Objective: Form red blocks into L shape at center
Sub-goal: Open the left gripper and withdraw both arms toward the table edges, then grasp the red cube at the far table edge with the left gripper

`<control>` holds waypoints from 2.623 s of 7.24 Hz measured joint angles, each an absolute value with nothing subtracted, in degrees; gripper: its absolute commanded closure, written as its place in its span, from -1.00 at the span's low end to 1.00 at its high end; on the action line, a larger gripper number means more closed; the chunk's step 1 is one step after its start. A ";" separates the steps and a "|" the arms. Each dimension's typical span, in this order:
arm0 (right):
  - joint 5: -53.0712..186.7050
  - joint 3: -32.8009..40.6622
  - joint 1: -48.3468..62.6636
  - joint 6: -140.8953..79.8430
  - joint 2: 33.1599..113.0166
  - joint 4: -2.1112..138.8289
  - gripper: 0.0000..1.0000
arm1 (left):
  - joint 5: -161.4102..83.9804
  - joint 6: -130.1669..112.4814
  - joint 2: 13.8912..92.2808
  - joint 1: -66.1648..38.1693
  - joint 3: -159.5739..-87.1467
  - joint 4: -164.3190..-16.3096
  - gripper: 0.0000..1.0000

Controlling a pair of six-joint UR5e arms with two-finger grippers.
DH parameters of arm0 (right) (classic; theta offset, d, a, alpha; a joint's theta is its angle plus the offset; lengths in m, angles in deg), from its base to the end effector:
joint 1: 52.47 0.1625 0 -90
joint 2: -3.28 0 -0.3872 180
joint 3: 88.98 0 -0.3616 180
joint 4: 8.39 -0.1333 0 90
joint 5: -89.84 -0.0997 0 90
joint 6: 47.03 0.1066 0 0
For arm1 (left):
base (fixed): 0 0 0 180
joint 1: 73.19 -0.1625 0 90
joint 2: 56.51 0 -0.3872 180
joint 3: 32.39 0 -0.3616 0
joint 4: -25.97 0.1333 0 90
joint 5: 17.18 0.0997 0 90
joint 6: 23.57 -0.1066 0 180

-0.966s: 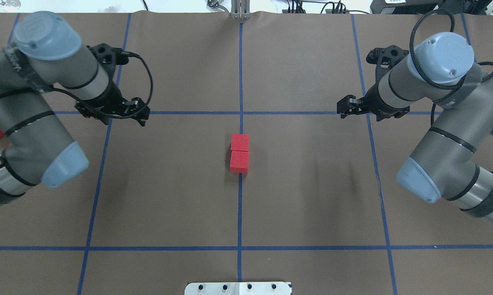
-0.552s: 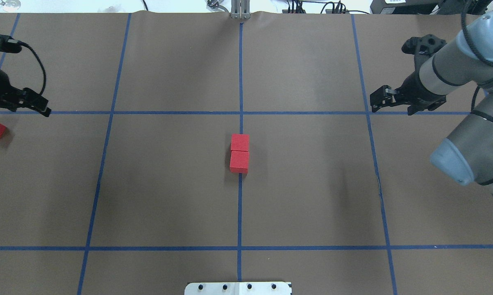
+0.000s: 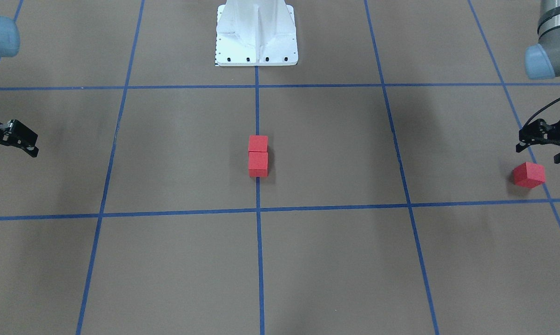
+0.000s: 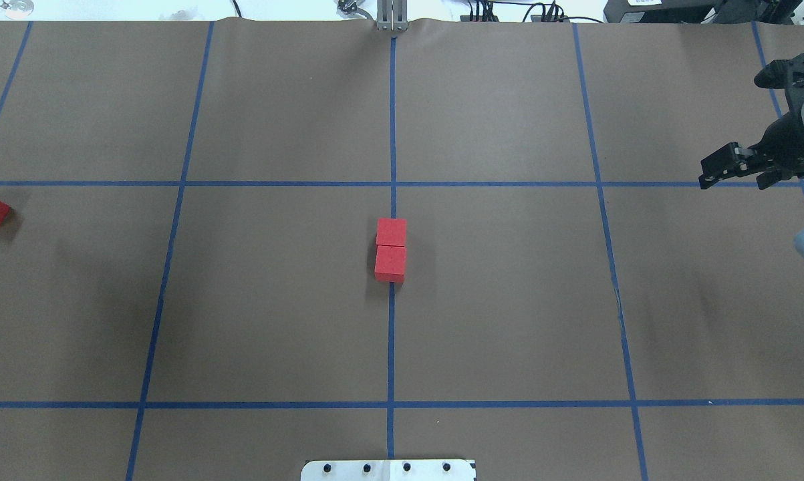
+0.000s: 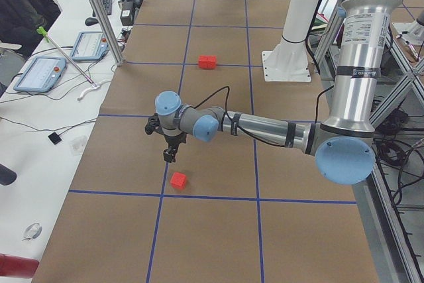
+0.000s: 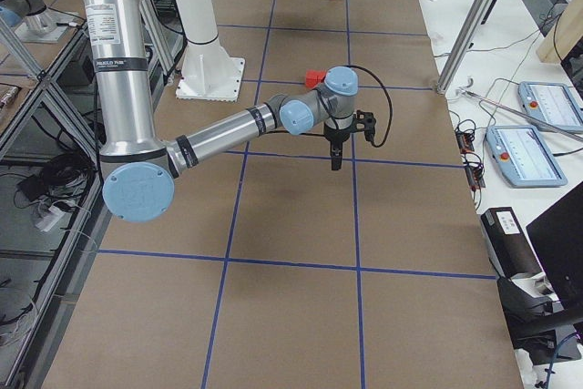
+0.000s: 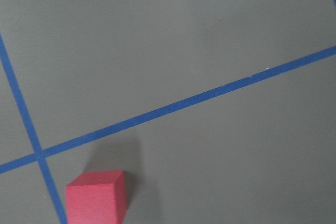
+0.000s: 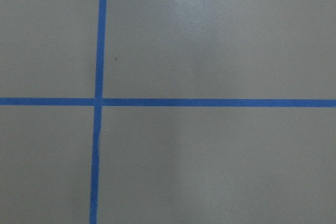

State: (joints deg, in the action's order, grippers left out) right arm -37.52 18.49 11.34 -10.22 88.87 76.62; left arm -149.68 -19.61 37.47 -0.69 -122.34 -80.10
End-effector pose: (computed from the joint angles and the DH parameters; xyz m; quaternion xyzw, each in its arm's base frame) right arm -0.1558 -0.4723 0.4443 0.0249 -0.3806 0.0112 0.9243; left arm 0.0944 -0.5031 0.5637 0.0926 0.3808 0.1707 0.9040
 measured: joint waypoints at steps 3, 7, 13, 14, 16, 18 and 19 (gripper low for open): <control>-37.77 17.63 11.95 -10.74 91.60 73.25 -1.00 | -149.37 -20.83 36.93 -0.78 -115.23 -87.88 -0.99; -37.78 17.13 11.96 -10.73 92.13 72.15 -1.00 | -149.11 -20.52 39.58 -1.00 -108.84 -88.58 -0.99; -37.78 17.14 11.88 -10.65 91.98 72.12 -1.00 | -149.11 -19.50 43.75 -1.31 -101.90 -88.63 0.99; -37.78 17.16 11.87 -10.62 91.97 72.12 -1.00 | -149.14 -19.37 43.82 -1.35 -101.91 -88.64 1.00; -37.78 17.19 11.87 -10.55 91.91 72.12 -1.00 | -149.88 -18.83 44.10 -1.38 -102.53 -88.37 1.00; -37.78 17.25 11.86 -10.48 91.76 72.12 -1.00 | -153.20 -18.33 45.27 -1.19 -104.26 -84.33 1.00; -37.78 17.32 11.86 -10.45 91.70 72.12 -1.00 | -154.01 -16.77 46.06 -0.98 -108.21 -77.27 1.00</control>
State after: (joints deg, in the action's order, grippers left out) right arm -37.78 17.32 11.86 -10.45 91.70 72.12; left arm -154.01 -16.77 46.06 -0.98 -108.21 -77.27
